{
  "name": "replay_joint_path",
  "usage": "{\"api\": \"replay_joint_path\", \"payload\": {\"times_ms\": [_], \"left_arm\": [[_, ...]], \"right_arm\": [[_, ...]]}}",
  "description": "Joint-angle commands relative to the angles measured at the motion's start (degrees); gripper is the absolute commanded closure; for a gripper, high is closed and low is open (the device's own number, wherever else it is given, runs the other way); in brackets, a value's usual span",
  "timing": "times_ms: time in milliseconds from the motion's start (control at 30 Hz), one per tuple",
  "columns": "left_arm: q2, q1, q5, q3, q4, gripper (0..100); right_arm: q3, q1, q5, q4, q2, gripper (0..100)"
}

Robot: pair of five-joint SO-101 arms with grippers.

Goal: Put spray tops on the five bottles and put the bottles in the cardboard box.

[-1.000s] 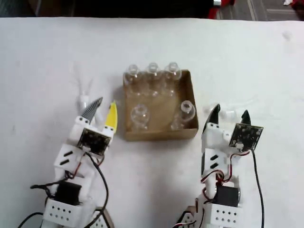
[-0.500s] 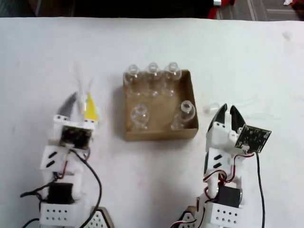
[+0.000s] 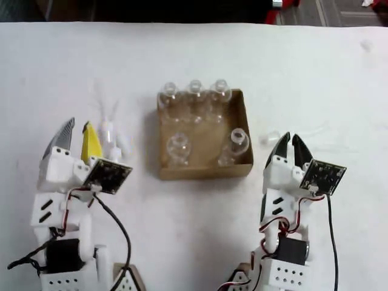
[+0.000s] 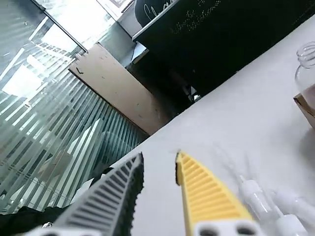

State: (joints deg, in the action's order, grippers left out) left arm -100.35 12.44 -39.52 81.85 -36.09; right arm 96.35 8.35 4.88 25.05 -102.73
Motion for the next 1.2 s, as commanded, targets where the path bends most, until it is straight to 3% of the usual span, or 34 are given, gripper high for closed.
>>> {"api": "replay_joint_path", "payload": {"times_ms": [0, 367, 467, 633, 933, 1100, 1167], "left_arm": [[6.0, 0.7, -0.6, -5.7, -0.8, 90], [53.4, 0.6, -2.5, -42.1, -14.2, 89], [66.9, 0.5, -5.7, -49.7, -16.8, 89], [84.1, -0.7, -4.6, -60.2, -19.3, 89], [102.2, -3.7, 16.5, -70.2, -14.3, 89], [111.3, -3.5, 35.4, -77.5, -24.5, 74], [115.2, -3.7, 39.9, -81.3, -26.5, 72]], "right_arm": [[0.5, 0.1, 0.0, -0.7, -0.2, 96.0], [0.5, 0.1, 0.0, -0.7, -0.2, 96.0], [0.5, 0.1, 0.0, -0.7, -0.2, 96.0], [0.5, 0.1, 0.0, -0.7, -0.2, 96.0], [0.5, 0.1, 0.0, -0.7, -0.2, 96.0], [0.5, 0.1, 0.0, -0.7, -0.2, 96.0], [0.5, 0.0, 0.0, -0.7, -0.2, 96.0]]}}
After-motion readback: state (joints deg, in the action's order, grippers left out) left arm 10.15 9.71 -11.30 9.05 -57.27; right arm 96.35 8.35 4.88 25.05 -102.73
